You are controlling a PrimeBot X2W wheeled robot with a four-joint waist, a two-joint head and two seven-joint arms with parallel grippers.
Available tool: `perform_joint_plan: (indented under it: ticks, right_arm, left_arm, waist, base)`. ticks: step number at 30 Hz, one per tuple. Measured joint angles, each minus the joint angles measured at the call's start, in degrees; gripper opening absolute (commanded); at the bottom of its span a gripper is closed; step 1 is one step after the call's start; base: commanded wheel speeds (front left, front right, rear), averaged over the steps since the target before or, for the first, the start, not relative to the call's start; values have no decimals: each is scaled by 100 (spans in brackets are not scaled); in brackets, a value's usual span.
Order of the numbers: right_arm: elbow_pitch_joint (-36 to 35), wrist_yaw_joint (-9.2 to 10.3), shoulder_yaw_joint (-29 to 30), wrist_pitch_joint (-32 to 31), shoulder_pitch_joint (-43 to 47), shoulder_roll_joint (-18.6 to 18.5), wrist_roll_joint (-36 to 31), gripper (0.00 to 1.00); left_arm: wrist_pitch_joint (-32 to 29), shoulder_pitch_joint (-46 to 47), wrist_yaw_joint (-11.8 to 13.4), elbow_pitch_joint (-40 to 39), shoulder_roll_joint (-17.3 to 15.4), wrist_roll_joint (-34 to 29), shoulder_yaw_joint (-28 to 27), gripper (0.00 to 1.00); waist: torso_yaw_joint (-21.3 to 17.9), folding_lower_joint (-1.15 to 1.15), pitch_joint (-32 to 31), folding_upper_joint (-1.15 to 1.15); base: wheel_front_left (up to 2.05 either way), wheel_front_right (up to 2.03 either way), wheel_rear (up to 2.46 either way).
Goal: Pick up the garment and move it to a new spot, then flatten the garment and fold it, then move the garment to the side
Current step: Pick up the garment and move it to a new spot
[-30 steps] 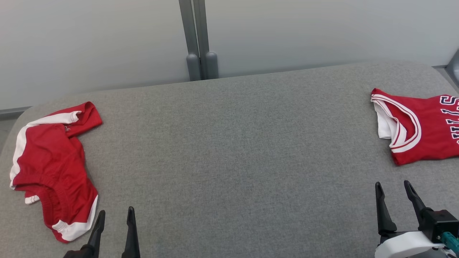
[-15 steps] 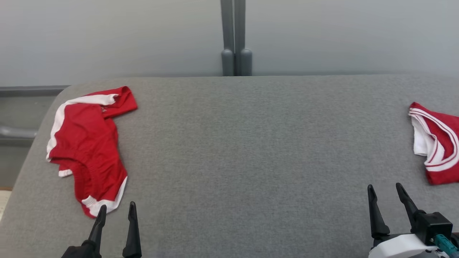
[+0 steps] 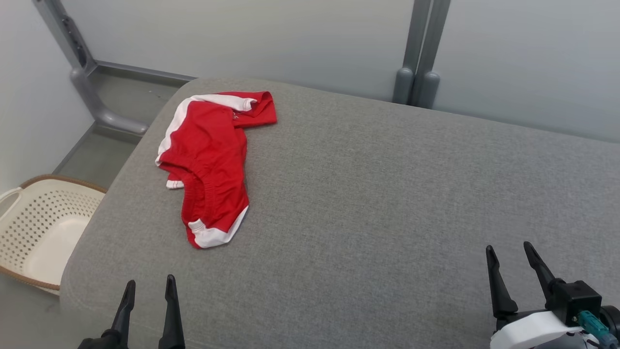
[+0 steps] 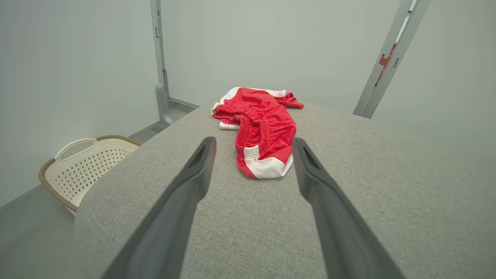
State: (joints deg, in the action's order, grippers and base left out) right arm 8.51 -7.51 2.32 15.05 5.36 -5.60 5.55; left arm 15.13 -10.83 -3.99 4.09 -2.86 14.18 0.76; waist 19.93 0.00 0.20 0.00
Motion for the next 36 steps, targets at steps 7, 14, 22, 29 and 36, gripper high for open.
perform_joint_plan:
  ticks: [7, 14, 22, 29, 36]
  right_arm:
    - [-1, 0, -54, 0, -73, -24, 33, 100]
    - [-97, 0, -136, 0, -376, -260, 32, 100]
    - [-146, 0, -408, 0, -1101, -801, 55, 100]
    - [-47, 0, -805, 0, -1574, -901, 137, 100]
    - [36, 0, -630, 0, -1646, -901, 191, 100]
  left_arm:
    - [0, 64, 32, -112, 0, 101, -78, 100]
    - [1, 1033, -122, 383, -2, 512, 24, 100]
    - [-833, 3300, -303, 2012, -113, 925, 449, 100]
    - [-1597, 4404, -316, 3891, -469, 1334, 476, 100]
    - [-1918, 4853, -332, 4621, -723, 1901, 733, 0]
  waist:
    - [195, 0, 172, 0]
    - [100, 0, 610, 0]
    - [-41, 1, 1461, 0]
    - [-373, 1, 2072, 0]
    - [-887, 1, 2251, 0]
  base:
    - [0, 0, 0]
    - [0, 0, 0]
    - [0, 0, 0]
    - [0, 0, 0]
    - [0, 0, 0]
